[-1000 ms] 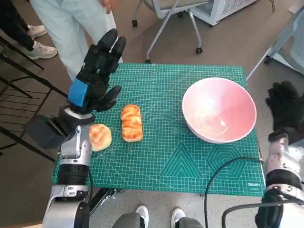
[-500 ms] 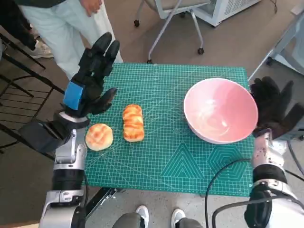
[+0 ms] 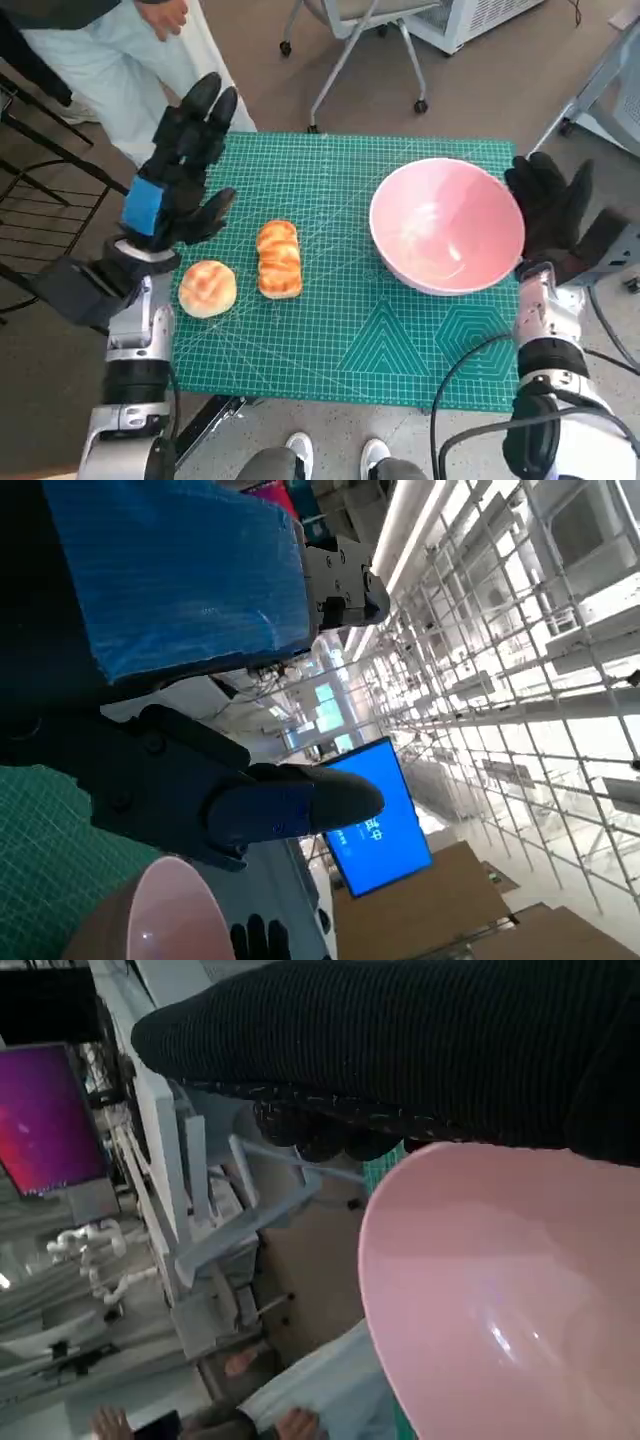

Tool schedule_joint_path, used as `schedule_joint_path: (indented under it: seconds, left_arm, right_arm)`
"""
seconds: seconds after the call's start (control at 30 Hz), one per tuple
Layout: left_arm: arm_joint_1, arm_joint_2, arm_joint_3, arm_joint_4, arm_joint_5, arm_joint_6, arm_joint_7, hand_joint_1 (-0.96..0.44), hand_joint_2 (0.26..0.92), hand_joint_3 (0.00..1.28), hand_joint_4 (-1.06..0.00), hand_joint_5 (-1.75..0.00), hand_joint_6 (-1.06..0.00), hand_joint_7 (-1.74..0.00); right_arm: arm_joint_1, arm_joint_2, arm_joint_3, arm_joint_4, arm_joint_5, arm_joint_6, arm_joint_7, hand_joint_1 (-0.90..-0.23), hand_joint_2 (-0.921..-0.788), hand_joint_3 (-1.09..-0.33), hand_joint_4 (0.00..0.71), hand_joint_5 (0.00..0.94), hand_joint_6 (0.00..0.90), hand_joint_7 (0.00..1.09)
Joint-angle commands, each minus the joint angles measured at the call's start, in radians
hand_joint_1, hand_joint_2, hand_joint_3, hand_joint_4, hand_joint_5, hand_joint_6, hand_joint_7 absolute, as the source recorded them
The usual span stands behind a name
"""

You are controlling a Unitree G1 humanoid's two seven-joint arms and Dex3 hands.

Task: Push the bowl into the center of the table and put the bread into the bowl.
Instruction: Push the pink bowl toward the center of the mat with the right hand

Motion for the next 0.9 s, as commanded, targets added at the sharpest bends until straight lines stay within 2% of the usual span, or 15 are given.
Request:
schedule_joint_path:
  seconds: [0.03,0.17,0.33,0.57,0.77,0.9]
  left_arm:
    - [0.016,0.006,0.005,-0.006,0.011,-0.024,0.010,-0.76,0.921,0.45,-0.09,0.00,0.00,-0.35]
    - [0.021,0.006,0.004,-0.010,0.015,-0.030,0.014,-0.76,0.921,0.45,-0.09,0.00,0.00,-0.35]
    - [0.026,0.007,0.003,-0.009,0.019,-0.035,0.019,-0.76,0.921,0.46,-0.09,0.00,0.00,-0.34]
    - [0.029,0.013,0.005,-0.009,0.019,-0.037,0.020,-0.76,0.921,0.47,-0.09,0.00,0.00,-0.28]
    - [0.029,0.017,0.007,-0.001,0.018,-0.044,0.019,-0.76,0.921,0.48,-0.09,0.00,0.00,-0.23]
    - [0.030,0.016,0.005,0.002,0.021,-0.048,0.023,-0.76,0.921,0.49,-0.09,0.00,0.00,-0.23]
  right_arm:
    - [0.004,0.015,0.013,0.012,-0.018,0.016,0.009,-0.601,-0.921,-0.756,0.060,0.000,0.190,0.01]
    - [0.002,0.020,0.020,0.012,-0.023,0.013,0.010,-0.619,-0.921,-0.755,0.060,0.000,0.188,0.01]
    - [0.001,0.025,0.023,0.013,-0.030,0.015,0.013,-0.609,-0.921,-0.750,0.056,0.000,0.180,0.01]
    - [0.000,0.045,0.049,0.014,-0.058,0.019,0.008,-0.593,-0.921,-0.731,0.055,0.001,0.186,0.01]
    - [0.003,0.057,0.075,0.013,-0.084,0.013,0.013,-0.597,-0.921,-0.742,0.083,0.013,0.205,0.02]
    - [-0.001,0.064,0.082,0.012,-0.090,0.015,0.017,-0.608,-0.921,-0.735,0.098,0.016,0.212,0.02]
